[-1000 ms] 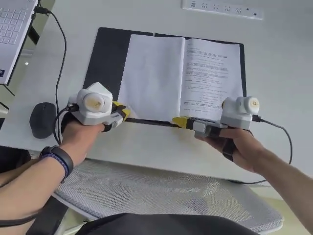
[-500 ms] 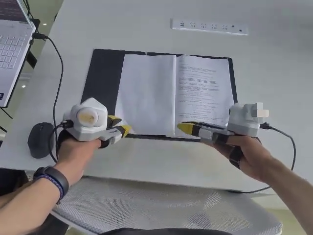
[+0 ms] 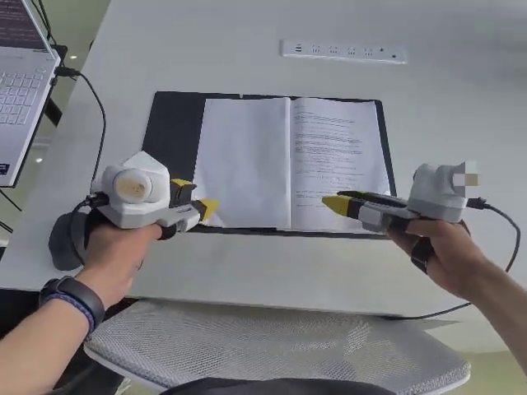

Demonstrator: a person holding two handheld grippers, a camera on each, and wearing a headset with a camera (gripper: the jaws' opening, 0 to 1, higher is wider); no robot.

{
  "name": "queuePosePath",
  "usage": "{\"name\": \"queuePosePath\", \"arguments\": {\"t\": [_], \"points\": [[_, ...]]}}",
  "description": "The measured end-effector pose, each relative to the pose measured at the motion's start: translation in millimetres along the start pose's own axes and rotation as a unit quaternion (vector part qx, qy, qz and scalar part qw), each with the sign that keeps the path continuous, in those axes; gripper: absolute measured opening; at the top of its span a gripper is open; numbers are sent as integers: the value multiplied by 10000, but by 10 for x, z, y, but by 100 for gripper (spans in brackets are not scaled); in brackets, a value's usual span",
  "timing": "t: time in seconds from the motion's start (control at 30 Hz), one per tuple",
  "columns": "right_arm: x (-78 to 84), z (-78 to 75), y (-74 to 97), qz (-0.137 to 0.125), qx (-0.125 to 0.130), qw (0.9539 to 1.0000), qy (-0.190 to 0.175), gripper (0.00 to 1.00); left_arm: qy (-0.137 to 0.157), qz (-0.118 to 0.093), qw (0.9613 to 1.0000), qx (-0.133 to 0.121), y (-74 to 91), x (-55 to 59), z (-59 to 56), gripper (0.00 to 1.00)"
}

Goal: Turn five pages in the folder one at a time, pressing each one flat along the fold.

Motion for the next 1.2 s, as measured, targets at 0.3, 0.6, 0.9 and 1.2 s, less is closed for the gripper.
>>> {"name": "queuePosePath", "arguments": {"t": [0.3, 0.6, 0.9, 1.2], "points": [[-48, -75, 362, -24, 451, 9987, 224, 45, 31, -186, 9998, -12, 147, -71, 53, 35], [-110, -2, 760, 191, 935, 9913, 907, 52, -226, -276, 9994, 36, 317, -134, 55, 44], [-85, 108, 982, 331, 1135, 9847, 1280, 61, -164, -372, 9991, 74, 452, -163, 42, 55], [19, 194, 1038, 262, 1158, 9852, 1236, 68, 17, -384, 9993, -36, 613, -99, 54, 63]]}}
Point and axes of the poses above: the centre of the closed fingertips' face, and the gripper's own axes: y roughly backward along the fingers, z roughly to its left, x roughly out of its underside, the point moved 10 cm from there along y, roughly backward along the fingers, and after that the axes turned 6 degrees about -x, right-handed, at the moved point
